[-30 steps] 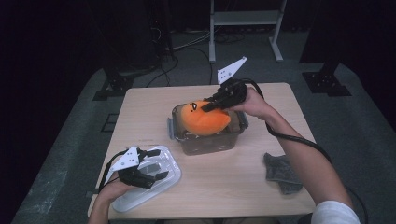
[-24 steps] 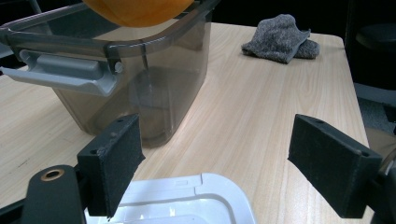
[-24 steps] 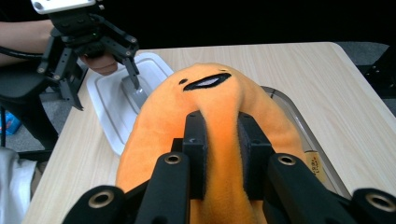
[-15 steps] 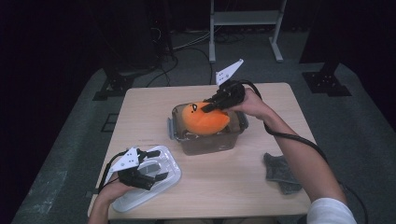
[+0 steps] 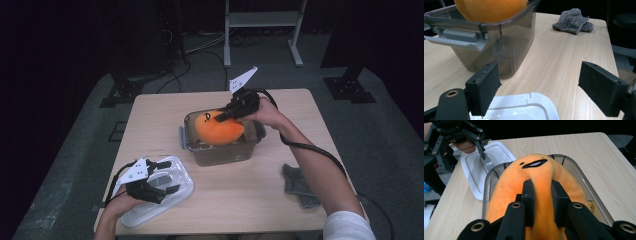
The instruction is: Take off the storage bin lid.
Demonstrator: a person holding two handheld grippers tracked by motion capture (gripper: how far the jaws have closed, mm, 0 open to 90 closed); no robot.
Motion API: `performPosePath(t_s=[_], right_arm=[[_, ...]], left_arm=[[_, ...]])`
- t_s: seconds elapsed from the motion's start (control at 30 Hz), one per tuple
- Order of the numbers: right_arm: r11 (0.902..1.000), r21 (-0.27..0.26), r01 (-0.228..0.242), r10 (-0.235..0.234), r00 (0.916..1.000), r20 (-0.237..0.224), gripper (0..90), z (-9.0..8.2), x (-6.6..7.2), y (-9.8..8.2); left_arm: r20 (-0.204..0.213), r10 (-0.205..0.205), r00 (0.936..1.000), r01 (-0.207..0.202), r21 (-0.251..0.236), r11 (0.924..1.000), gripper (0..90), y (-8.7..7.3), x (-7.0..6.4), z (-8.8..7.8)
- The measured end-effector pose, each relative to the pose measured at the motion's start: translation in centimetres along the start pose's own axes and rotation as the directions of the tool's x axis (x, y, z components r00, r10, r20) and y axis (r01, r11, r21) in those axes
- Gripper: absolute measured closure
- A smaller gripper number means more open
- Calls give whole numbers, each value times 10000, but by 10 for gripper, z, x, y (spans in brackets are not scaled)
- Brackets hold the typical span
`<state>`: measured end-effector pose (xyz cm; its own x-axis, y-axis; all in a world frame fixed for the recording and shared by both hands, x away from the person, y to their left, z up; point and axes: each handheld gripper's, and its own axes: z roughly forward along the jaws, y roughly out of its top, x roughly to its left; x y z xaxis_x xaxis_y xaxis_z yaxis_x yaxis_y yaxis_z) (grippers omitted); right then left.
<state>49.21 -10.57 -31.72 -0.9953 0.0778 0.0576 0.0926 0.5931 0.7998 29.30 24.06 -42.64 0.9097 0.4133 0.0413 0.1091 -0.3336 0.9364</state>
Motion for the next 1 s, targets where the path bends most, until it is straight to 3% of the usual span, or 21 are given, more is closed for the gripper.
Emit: performPosePath(t_s=[1.0], right_arm=[[9984,511,-234,239,9997,-87,742,24,-4,-15]], left_arm=[[145,13,9999,-13,8,10000,164,0,-1,1]])
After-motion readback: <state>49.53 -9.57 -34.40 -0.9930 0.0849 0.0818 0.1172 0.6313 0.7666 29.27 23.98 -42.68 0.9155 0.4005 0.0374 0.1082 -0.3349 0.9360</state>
